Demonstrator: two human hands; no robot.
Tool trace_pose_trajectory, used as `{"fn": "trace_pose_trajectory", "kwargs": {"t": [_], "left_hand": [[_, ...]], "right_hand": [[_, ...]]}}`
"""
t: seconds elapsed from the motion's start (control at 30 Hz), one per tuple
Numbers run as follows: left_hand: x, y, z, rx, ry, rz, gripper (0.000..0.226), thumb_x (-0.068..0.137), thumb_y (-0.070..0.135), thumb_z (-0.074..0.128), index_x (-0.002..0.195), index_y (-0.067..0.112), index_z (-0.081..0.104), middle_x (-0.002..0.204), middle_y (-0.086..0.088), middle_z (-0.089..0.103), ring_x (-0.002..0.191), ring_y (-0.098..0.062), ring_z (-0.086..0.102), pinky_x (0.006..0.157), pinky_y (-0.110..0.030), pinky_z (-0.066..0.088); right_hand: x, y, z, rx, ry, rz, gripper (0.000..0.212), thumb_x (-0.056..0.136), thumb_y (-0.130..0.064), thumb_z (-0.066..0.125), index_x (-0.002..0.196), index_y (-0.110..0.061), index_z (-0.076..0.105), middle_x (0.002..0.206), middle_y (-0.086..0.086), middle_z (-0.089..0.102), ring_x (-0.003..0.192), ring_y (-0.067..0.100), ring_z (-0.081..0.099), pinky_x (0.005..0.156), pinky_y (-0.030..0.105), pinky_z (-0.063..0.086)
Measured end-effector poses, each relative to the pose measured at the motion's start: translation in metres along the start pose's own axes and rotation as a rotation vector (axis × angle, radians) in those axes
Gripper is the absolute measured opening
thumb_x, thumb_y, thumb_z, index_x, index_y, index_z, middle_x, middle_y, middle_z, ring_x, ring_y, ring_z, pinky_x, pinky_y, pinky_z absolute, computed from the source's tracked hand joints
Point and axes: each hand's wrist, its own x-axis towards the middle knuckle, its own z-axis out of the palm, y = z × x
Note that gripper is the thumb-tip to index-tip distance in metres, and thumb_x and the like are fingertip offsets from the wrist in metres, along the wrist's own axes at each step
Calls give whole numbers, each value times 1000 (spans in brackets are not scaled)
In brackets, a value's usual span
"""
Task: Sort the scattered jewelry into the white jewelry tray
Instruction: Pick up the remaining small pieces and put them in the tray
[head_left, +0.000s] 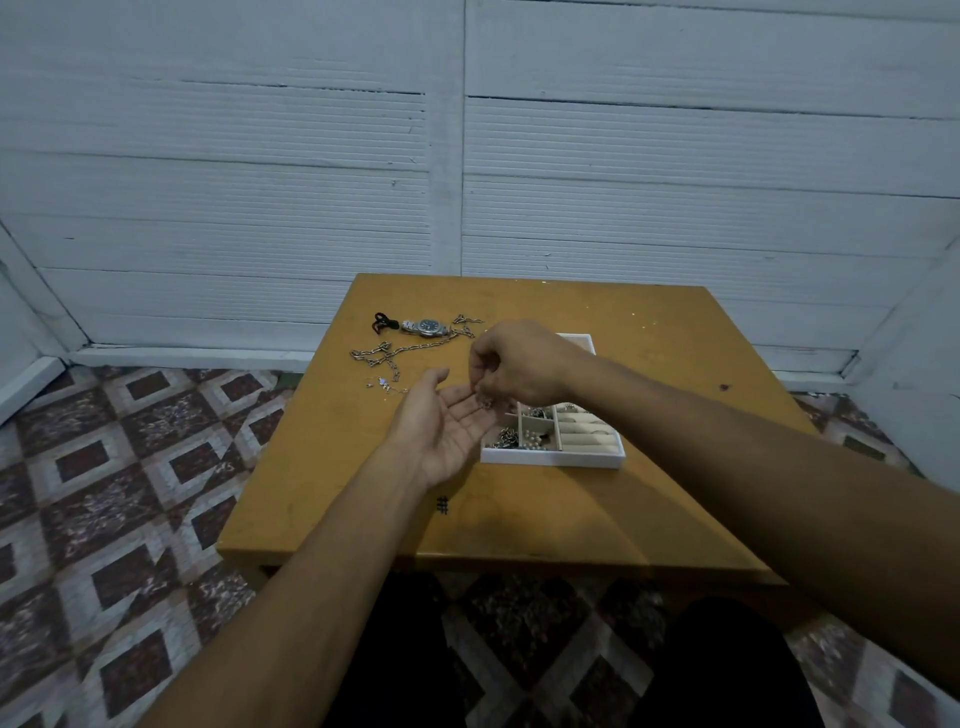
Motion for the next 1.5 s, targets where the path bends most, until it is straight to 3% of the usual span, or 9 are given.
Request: {"fn": "trace_pose_trajectory", "kwargs": {"t": [0.1, 0.23, 0.37, 0.53, 0.77, 0.9, 1.13, 1.33, 1.5], "left_hand": [[3, 2, -1, -9, -2, 7, 49, 102, 32, 40, 118, -11, 56, 106, -27, 67, 90, -31, 70, 72, -35, 61], [6, 4, -2, -16, -1, 15, 49, 102, 32, 40, 121, -11, 54, 110, -27, 66, 97, -32, 68, 73, -36, 61], [11, 9, 1, 0, 18, 21, 50, 101, 32, 41, 120, -12, 55, 111, -29, 65, 99, -34, 67, 79, -37, 60], [20, 15, 3, 65, 59, 43, 48, 101, 31, 41, 117, -12, 55, 117, -30, 62, 94, -36, 67, 78, -38, 59], [35, 5, 14, 176, 75, 17, 50, 101, 33, 42, 126, -9, 51, 123, -25, 59, 106, -34, 64, 80, -35, 58], [41, -5, 19, 217, 87, 3, 48, 101, 32, 41, 126, -8, 52, 123, -23, 60, 97, -30, 65, 80, -33, 57], [51, -16, 27, 275, 73, 12, 49, 101, 31, 42, 128, -8, 51, 114, -21, 61, 88, -26, 62, 90, -36, 53], [58, -19, 34, 337, 60, 12, 49, 101, 33, 39, 129, -5, 52, 110, -16, 64, 77, -22, 60, 91, -38, 48], [62, -20, 34, 375, 50, 17, 51, 101, 35, 38, 132, -3, 51, 129, -18, 60, 100, -26, 63, 100, -39, 43]], "right_hand": [[2, 0, 3, -7, 9, 1, 9, 84, -8, 66, 91, -11, 71, 78, -7, 58, 76, 10, 53, 67, 20, 38], [5, 3, 3, 19, 26, 9, 7, 85, -8, 65, 89, -10, 70, 78, -5, 61, 75, 10, 55, 59, 19, 41], [8, 10, -2, 75, 92, 52, 4, 86, -10, 66, 86, -11, 70, 75, -5, 62, 75, 12, 58, 70, 24, 44], [8, 31, -6, 210, 163, 157, 4, 86, -9, 66, 83, -10, 69, 70, -5, 64, 60, 7, 62, 56, 18, 46], [4, 56, 13, 263, 166, 289, 8, 85, -11, 64, 85, -11, 72, 87, 3, 72, 78, 19, 68, 70, 28, 53], [-2, 64, 18, 244, 163, 322, 11, 84, -11, 62, 86, -12, 72, 85, 1, 70, 82, 17, 64, 70, 26, 48], [-6, 76, 23, 251, 193, 354, 10, 85, -12, 62, 84, -12, 72, 83, 0, 69, 72, 10, 59, 54, 17, 39], [-7, 82, 33, 243, 174, 393, 8, 81, -13, 64, 81, -16, 72, 87, 2, 72, 83, 16, 65, 67, 23, 47], [-9, 84, 37, 216, 187, 394, 6, 83, -15, 66, 84, -15, 72, 89, 5, 71, 84, 18, 63, 68, 23, 42]]}}
